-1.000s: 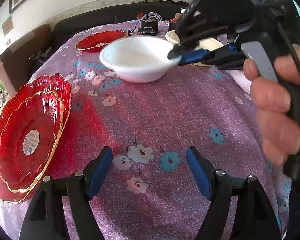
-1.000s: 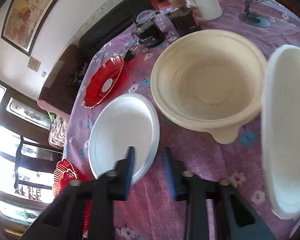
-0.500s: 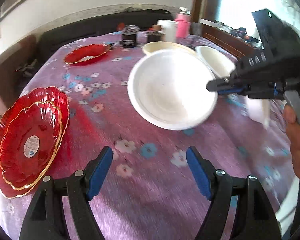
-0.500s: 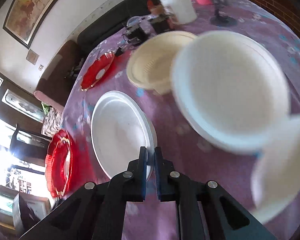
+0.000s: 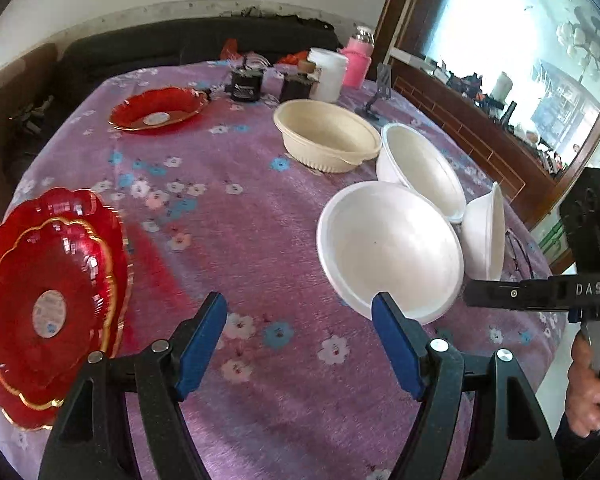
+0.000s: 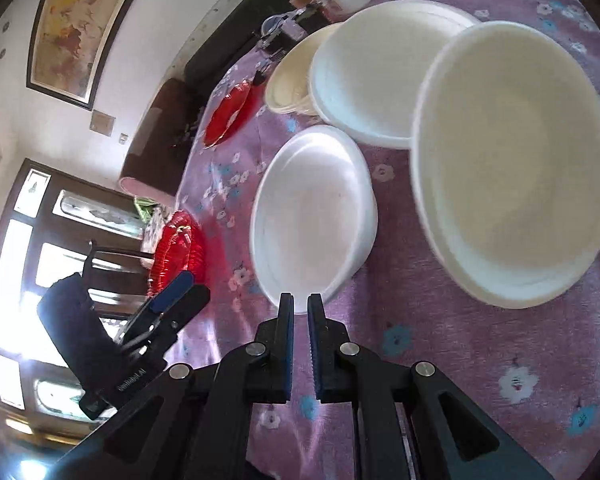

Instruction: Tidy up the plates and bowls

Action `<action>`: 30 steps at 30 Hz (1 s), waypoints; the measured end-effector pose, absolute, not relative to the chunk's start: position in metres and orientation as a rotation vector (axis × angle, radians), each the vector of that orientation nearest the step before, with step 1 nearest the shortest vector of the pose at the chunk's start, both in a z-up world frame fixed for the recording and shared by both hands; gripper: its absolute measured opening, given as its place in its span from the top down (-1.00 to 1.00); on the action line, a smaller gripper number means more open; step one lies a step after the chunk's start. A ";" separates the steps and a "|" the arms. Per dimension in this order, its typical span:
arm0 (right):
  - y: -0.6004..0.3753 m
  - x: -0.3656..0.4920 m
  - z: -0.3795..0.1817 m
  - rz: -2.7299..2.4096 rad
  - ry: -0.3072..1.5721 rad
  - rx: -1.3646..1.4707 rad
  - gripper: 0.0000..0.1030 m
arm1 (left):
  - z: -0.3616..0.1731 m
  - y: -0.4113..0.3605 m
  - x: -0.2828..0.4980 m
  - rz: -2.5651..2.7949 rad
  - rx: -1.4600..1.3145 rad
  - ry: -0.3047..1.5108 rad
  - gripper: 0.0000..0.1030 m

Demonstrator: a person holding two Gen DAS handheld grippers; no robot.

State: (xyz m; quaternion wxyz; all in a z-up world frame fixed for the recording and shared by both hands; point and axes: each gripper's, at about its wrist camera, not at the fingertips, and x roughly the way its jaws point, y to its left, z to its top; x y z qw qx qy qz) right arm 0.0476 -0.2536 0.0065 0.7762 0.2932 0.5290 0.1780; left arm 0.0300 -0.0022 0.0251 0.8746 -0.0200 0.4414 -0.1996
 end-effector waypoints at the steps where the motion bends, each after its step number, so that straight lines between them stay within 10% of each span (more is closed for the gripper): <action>1: -0.254 0.046 0.009 0.346 1.134 0.595 0.83 | 0.024 -0.006 0.033 -0.419 -0.041 0.928 -0.45; 10: -0.270 0.043 0.008 0.298 1.053 0.613 0.66 | 0.016 -0.031 0.068 -0.362 0.001 0.949 -0.43; 22: -0.260 0.055 -0.001 0.273 1.040 0.572 0.79 | -0.019 -0.048 0.102 -0.430 -0.057 1.110 0.60; 30: -0.235 0.038 0.016 0.367 1.028 0.528 0.79 | 0.022 -0.024 0.052 -0.401 -0.006 0.992 0.59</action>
